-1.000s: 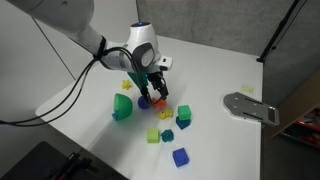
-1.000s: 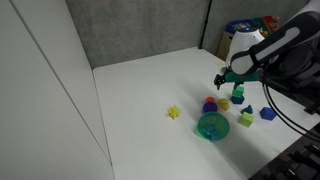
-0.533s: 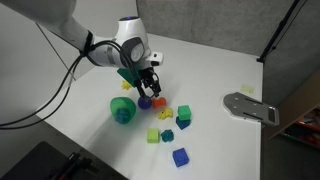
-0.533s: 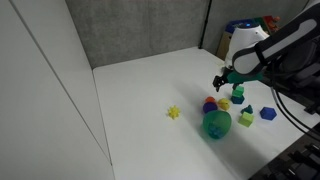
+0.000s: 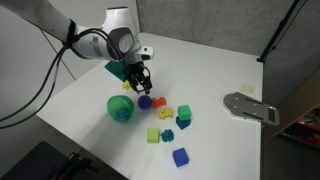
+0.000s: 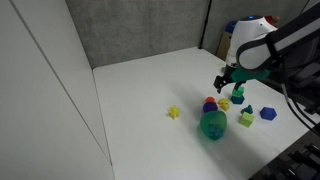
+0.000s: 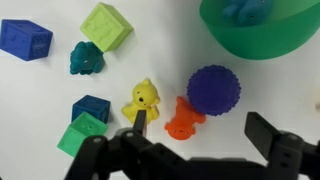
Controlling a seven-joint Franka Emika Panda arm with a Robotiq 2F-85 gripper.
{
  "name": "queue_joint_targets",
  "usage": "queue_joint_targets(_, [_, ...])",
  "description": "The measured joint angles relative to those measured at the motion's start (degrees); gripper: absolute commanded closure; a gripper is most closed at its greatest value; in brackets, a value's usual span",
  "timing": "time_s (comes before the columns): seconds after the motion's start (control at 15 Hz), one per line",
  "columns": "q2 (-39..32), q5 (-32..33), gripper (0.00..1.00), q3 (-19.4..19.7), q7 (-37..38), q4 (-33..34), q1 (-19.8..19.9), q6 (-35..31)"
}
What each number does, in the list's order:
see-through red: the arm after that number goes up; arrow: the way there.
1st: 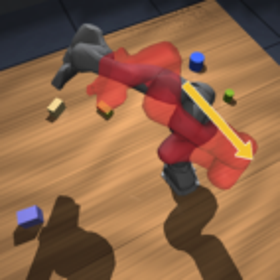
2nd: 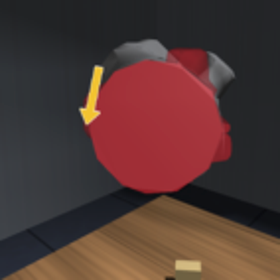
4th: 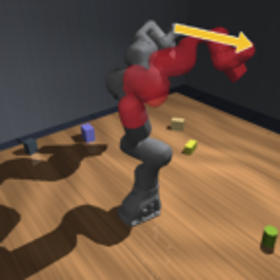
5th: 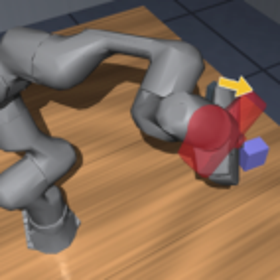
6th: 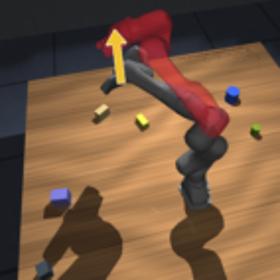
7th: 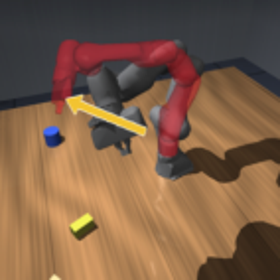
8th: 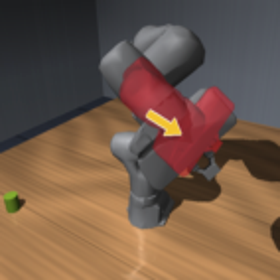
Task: Put the green block on top of the blue block at the back of the table
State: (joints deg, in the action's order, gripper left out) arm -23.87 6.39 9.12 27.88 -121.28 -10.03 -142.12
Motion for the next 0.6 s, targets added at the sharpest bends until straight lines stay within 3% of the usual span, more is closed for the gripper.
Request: queue_joint_targets(0.6, [7.37,-0.05,0.00,-3.56,-0.58,-0.65,0.32,12.12])
